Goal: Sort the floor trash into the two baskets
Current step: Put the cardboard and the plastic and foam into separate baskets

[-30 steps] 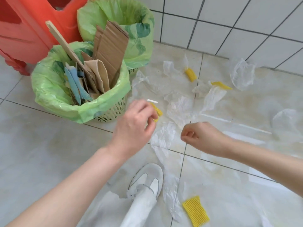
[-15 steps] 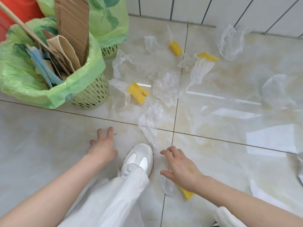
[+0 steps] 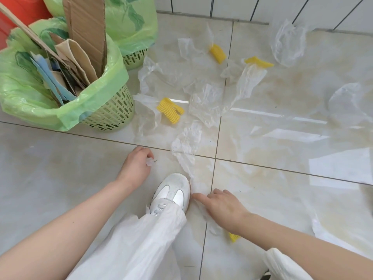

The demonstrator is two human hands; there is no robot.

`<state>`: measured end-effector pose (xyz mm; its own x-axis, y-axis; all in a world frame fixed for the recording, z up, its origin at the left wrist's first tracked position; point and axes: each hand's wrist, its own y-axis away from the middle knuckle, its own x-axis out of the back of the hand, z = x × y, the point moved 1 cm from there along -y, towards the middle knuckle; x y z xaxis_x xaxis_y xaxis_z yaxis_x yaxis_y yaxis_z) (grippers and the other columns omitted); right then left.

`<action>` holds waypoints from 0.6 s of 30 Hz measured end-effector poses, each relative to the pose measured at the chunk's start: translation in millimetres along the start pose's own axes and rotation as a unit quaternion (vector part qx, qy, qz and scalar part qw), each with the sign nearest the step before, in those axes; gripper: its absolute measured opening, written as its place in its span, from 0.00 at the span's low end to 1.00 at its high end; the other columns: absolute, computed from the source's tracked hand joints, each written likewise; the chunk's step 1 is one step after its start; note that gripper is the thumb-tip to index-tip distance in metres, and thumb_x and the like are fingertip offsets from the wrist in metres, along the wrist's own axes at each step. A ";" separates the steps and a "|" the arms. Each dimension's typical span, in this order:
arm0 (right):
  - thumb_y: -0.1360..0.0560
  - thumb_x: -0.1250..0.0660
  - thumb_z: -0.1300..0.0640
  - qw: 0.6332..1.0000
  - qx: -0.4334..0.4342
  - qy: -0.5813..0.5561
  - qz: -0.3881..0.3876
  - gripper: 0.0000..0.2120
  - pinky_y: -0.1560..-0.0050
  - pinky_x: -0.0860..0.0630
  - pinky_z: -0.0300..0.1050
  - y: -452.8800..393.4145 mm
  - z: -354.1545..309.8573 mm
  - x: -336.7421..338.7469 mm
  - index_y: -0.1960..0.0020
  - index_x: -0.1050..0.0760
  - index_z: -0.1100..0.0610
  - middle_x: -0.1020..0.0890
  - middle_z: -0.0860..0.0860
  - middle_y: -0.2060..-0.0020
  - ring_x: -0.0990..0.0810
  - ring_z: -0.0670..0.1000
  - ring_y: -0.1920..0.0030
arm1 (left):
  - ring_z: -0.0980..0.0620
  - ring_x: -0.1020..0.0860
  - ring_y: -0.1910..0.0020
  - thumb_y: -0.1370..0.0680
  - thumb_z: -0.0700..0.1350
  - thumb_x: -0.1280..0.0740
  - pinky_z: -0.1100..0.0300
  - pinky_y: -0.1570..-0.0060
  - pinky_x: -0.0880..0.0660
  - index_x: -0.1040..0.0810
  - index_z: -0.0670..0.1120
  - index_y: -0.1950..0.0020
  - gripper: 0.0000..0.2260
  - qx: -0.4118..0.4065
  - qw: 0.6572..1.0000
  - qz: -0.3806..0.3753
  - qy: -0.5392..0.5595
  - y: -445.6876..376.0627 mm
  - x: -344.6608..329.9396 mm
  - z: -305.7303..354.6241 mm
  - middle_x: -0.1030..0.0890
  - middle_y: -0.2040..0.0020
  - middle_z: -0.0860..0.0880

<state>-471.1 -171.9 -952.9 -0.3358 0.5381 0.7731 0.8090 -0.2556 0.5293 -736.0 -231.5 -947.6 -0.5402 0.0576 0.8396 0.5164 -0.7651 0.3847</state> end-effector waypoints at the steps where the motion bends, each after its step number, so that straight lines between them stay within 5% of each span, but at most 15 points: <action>1: 0.25 0.44 0.64 1.000 0.002 -0.012 -0.003 0.29 0.56 0.40 0.46 -0.4 1.5 0.4 0.28 0.45 0.45 0.26 0.50 0.58 0.32 0.55 0.54 | 0.44 0.25 0.52 0.28 0.30 0.39 0.63 0.57 0.36 0.21 0.40 0.54 0.10 -0.009 1.000 0.012 0.008 -2.4 1.0 5.9 0.23 0.51 0.44; 9: 0.21 0.49 0.60 0.972 -0.068 -0.208 0.083 0.19 0.45 0.27 0.49 6.6 33.5 23.1 0.33 0.34 0.48 0.22 0.50 0.43 0.25 0.53 0.42 | 0.49 0.27 0.57 0.24 0.32 0.42 0.67 0.60 0.37 0.21 0.41 0.53 0.11 -0.094 0.992 0.037 0.079 -16.1 8.9 55.0 0.22 0.53 0.46; 15: 0.28 0.48 0.70 0.947 -0.117 -0.255 0.153 0.26 0.48 0.27 0.43 30.4 68.3 27.2 0.38 0.29 0.47 0.25 0.49 0.50 0.25 0.50 0.52 | 0.52 0.26 0.54 0.22 0.38 0.38 0.68 0.56 0.37 0.23 0.43 0.50 0.06 -0.130 0.988 0.001 0.079 -20.2 -2.2 79.6 0.22 0.51 0.47; 18: 0.27 0.47 0.71 0.949 -0.134 -0.238 0.156 0.24 0.47 0.27 0.43 45.7 77.5 20.6 0.40 0.28 0.49 0.26 0.49 0.51 0.24 0.50 0.51 | 0.52 0.28 0.49 0.23 0.47 0.35 0.61 0.49 0.32 0.25 0.46 0.45 0.09 -0.137 0.989 -0.046 0.025 -19.9 -13.6 88.0 0.24 0.50 0.50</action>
<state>-403.7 -110.3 -939.8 0.2085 0.6881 0.6950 0.6595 -0.6237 0.4196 -680.5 -160.5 -932.9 -0.6125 0.1081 0.7831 0.2675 -0.9038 0.3340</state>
